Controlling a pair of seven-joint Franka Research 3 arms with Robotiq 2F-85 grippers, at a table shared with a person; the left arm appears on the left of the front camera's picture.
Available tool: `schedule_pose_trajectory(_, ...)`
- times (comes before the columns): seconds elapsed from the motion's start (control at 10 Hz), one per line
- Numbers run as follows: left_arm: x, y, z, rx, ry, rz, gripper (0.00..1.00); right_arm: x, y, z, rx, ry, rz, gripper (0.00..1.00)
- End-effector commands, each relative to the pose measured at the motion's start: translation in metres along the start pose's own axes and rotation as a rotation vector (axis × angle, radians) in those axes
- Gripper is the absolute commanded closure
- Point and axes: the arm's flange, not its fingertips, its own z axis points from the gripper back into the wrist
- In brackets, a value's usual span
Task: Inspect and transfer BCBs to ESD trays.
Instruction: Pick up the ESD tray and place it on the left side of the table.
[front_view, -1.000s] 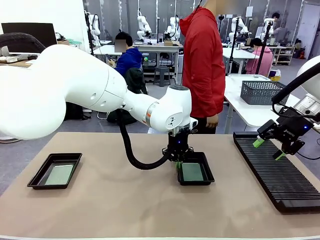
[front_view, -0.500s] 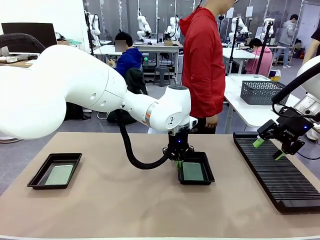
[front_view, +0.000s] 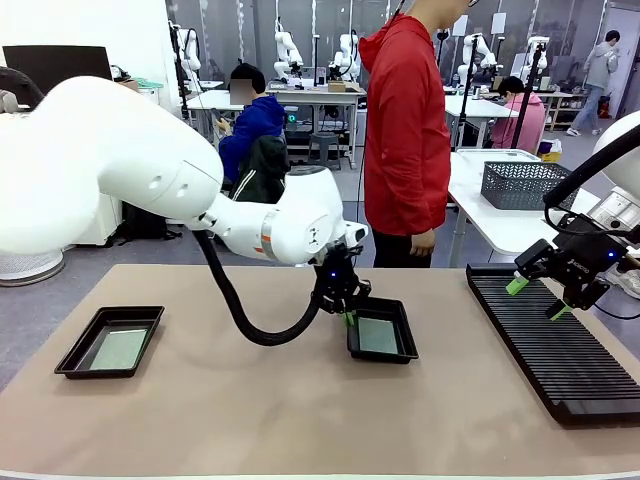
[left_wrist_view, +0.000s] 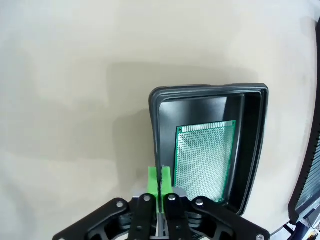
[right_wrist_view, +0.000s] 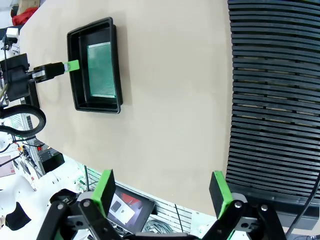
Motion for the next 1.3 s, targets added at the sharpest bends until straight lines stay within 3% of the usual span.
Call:
schedule_pose_trajectory(0.0,-0.017,0.033,0.020,-0.094,0.011,-0.026,0.97,0.000,0.001,0.000,0.002,-0.013,-0.026,0.00)
schedule_pose_trajectory(0.5,-0.030,0.137,0.078,-0.197,-0.017,-0.037,0.97,0.000,0.001,0.000,0.002,-0.013,-0.026,0.00)
schedule_pose_trajectory(1.2,-0.052,0.290,0.129,-0.166,-0.001,-0.005,0.97,0.000,0.001,0.000,0.002,-0.013,-0.026,0.00)
